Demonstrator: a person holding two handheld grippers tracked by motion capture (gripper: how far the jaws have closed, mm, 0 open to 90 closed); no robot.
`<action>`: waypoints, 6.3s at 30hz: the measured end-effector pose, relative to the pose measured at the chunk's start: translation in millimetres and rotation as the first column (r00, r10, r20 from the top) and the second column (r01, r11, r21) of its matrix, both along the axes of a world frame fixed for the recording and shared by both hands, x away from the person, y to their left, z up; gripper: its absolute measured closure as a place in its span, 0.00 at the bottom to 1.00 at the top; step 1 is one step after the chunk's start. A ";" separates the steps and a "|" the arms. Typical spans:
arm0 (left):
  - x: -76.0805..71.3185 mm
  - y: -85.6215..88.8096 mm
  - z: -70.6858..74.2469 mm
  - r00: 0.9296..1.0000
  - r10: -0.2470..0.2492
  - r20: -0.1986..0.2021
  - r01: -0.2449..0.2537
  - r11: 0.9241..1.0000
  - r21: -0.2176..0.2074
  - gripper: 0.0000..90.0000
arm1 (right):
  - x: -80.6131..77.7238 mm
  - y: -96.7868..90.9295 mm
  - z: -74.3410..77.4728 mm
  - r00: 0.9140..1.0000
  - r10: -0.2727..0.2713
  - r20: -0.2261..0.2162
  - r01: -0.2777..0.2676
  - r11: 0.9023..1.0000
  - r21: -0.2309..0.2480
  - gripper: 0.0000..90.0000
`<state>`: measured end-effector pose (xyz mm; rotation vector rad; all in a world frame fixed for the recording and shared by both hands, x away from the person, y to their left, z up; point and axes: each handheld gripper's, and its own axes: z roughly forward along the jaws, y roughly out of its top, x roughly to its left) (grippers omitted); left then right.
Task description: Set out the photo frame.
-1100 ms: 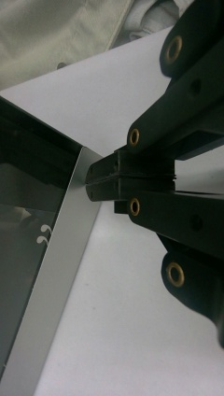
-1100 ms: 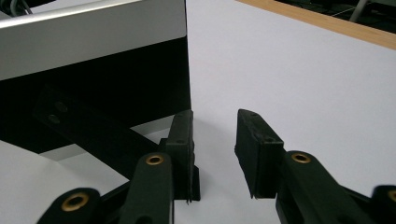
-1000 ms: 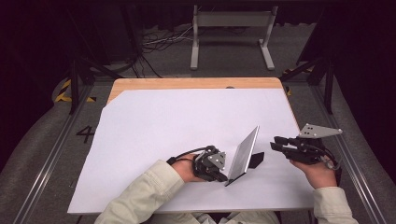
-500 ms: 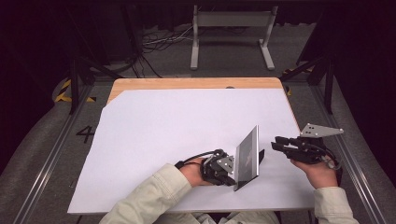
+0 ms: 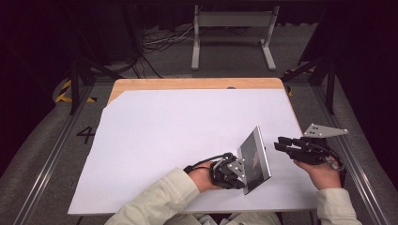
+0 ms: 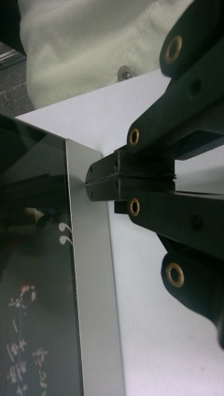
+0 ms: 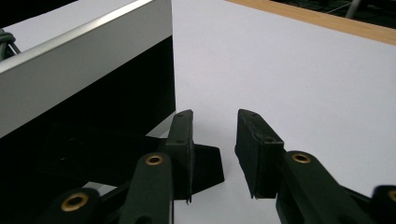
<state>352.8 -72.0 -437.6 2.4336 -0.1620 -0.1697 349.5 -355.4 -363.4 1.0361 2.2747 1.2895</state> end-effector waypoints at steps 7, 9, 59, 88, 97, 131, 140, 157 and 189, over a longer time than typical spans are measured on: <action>-4.4 -10.8 -2.4 1.000 0.007 -0.008 -0.007 1.000 -0.003 1.00 | 0.5 -0.7 -0.8 1.000 -0.007 -0.009 0.007 1.000 0.005 0.74; -5.8 -14.5 -2.8 1.000 0.006 -0.007 -0.006 1.000 -0.009 1.00 | 0.4 -1.5 -0.5 1.000 -0.011 -0.013 0.011 1.000 0.008 0.74; 35.9 66.5 10.1 0.976 0.215 -0.035 -0.217 0.973 -0.080 0.97 | -11.1 -6.8 26.7 0.994 -0.088 -0.067 0.087 0.996 -0.026 0.54; 48.2 115.6 12.3 0.941 0.337 -0.038 -0.339 0.936 -0.099 0.95 | -28.6 21.6 61.5 0.994 -0.032 -0.104 0.030 0.999 -0.014 0.50; 51.0 123.8 12.6 0.933 0.359 -0.024 -0.360 0.928 -0.102 0.95 | -33.7 30.4 69.0 0.993 -0.026 -0.112 0.025 1.000 -0.010 0.48; 52.5 125.2 9.8 0.927 0.373 -0.030 -0.374 0.922 -0.100 0.92 | -26.1 58.8 50.7 0.973 -0.012 -0.232 -0.009 0.996 -0.087 0.43; 52.7 125.6 9.9 0.927 0.374 -0.032 -0.376 0.921 -0.101 0.91 | -23.5 62.8 45.0 0.968 -0.021 -0.251 -0.007 0.994 -0.110 0.46; 53.6 126.8 9.9 0.924 0.381 -0.037 -0.383 0.918 -0.104 0.91 | -22.7 72.0 38.6 0.957 -0.011 -0.290 -0.033 0.989 -0.146 0.62; 54.2 127.0 9.9 0.923 0.383 -0.041 -0.385 0.917 -0.108 0.90 | -27.4 77.1 44.1 0.955 -0.067 -0.290 0.014 0.984 -0.180 0.76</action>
